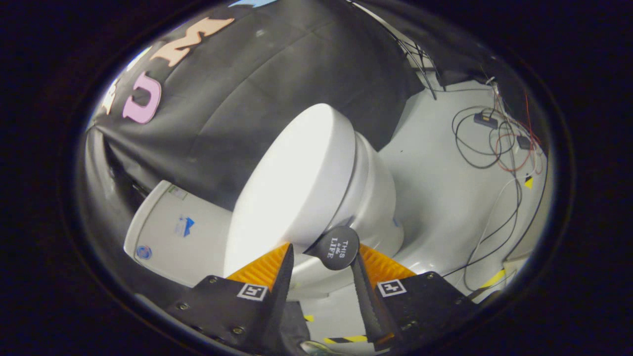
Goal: Open the toilet lid.
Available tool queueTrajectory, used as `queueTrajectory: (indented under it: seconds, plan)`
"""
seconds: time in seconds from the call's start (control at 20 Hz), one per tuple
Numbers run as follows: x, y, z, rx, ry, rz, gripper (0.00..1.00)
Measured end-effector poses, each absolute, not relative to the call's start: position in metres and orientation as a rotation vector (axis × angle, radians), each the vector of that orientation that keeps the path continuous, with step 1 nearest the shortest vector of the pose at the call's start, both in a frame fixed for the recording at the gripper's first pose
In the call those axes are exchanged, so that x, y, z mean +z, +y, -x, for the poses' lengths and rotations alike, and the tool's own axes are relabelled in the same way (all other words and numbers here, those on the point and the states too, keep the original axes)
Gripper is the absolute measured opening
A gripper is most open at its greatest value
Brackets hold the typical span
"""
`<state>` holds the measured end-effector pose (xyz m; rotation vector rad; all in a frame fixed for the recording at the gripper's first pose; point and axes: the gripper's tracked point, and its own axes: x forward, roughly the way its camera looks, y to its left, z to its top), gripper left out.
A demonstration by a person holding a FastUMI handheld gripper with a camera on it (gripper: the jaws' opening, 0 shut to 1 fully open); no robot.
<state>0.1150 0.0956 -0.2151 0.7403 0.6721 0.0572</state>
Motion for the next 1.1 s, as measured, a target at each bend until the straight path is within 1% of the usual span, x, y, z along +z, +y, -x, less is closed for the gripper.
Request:
queueTrajectory:
  seconds: [0.1, 0.15, 0.25, 0.35, 0.4, 0.5, 0.6, 0.65, 0.75, 1.1]
  plan:
    - [-0.217, 0.093, -0.114, 0.047, 0.681, -0.788, 0.66]
    - [-0.219, 0.077, -0.108, -0.010, 0.684, -0.773, 0.66]
    - [-0.219, 0.081, -0.113, -0.009, 0.678, -0.810, 0.27]
    - [-0.220, 0.082, -0.116, 0.001, 0.668, -0.804, 0.27]
    - [-0.209, 0.074, -0.106, -0.013, 0.656, -0.812, 0.27]
    - [-0.213, 0.077, -0.115, -0.014, 0.652, -0.851, 0.16]
    - [-0.213, 0.078, -0.115, 0.018, 0.631, -0.839, 0.15]
    - [-0.214, 0.077, -0.122, -0.005, 0.619, -0.888, 0.15]
    - [-0.212, 0.073, -0.117, -0.002, 0.620, -0.962, 0.02]
    - [-0.193, 0.083, -0.115, 0.065, 0.595, -0.985, 0.01]
